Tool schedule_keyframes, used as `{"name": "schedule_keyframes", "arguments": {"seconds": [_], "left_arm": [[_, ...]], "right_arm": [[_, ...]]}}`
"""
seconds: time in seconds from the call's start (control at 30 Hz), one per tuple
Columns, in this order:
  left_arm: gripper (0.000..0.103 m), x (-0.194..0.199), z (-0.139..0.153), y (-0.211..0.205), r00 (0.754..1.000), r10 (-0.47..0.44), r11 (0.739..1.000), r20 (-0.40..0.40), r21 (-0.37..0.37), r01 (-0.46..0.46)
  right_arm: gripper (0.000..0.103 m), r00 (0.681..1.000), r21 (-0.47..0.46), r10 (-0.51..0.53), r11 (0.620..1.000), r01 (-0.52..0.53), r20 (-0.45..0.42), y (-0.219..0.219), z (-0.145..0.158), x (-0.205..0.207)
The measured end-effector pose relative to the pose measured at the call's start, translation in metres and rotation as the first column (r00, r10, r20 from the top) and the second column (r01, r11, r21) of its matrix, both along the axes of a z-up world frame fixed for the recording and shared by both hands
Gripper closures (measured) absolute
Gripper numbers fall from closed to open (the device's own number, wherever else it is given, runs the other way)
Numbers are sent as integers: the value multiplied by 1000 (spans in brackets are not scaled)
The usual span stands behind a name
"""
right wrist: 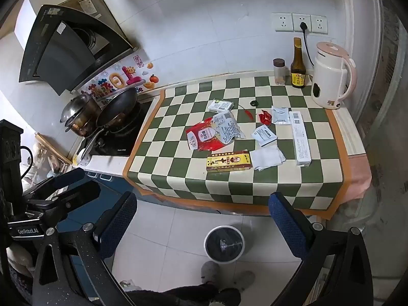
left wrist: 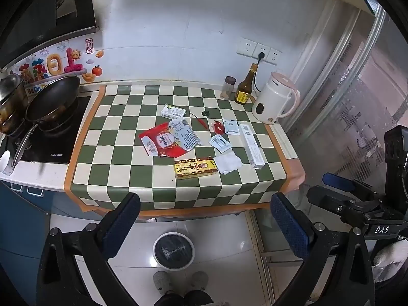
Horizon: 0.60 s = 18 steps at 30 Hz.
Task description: Collect trash
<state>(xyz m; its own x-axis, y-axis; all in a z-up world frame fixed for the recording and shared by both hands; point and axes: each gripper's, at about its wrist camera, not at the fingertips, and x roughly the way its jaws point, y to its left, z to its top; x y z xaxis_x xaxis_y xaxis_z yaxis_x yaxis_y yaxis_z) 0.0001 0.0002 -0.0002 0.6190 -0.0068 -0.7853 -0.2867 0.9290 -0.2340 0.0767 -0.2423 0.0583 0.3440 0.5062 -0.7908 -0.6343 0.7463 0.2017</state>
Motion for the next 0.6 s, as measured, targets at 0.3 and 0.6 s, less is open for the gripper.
{"name": "schedule_keyframes", "arguments": {"seconds": [0.3, 0.6], "left_arm": [[0, 1, 2, 5, 1000, -6, 1000, 6, -14, 6], [0, 1, 3, 2, 1000, -1, 1000, 11, -11, 1]], "right_arm": [[0, 1000, 2, 0, 1000, 0, 10, -5, -2, 4], [0, 1000, 6, 8, 1000, -8, 14, -1, -2, 1]]}}
